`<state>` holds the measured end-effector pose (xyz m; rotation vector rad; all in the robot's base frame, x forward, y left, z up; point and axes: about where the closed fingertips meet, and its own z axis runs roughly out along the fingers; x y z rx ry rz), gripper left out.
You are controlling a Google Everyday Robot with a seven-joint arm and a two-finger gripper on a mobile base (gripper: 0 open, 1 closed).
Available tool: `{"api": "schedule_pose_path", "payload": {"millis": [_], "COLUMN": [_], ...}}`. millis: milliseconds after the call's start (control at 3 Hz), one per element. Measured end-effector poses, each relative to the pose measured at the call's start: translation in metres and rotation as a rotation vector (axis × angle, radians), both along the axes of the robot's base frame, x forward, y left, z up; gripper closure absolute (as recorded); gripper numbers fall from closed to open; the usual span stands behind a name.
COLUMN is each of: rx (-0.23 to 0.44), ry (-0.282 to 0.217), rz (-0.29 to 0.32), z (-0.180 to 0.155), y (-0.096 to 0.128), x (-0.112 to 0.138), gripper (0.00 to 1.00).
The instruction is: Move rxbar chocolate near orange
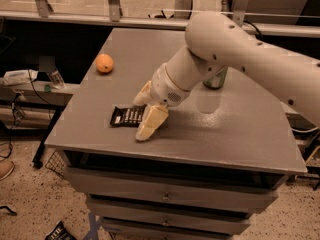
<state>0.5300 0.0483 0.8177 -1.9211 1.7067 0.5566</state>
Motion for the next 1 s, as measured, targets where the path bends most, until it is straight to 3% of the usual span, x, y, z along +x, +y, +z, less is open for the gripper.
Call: {"api": "schedule_pose_path", "payload": {"millis": [333,667,1000], "rx": [0.000,0.000,0.000], "ry": [0.000,0.000,0.000], "rz": [0.000,0.000,0.000], "z": [0.0039,0.0061,0.0062], "y": [0.0000,0.0000,0.0000], "x": [0.0000,0.0000,0.0000], "gripper": [0.88,1.00,1.00]}}
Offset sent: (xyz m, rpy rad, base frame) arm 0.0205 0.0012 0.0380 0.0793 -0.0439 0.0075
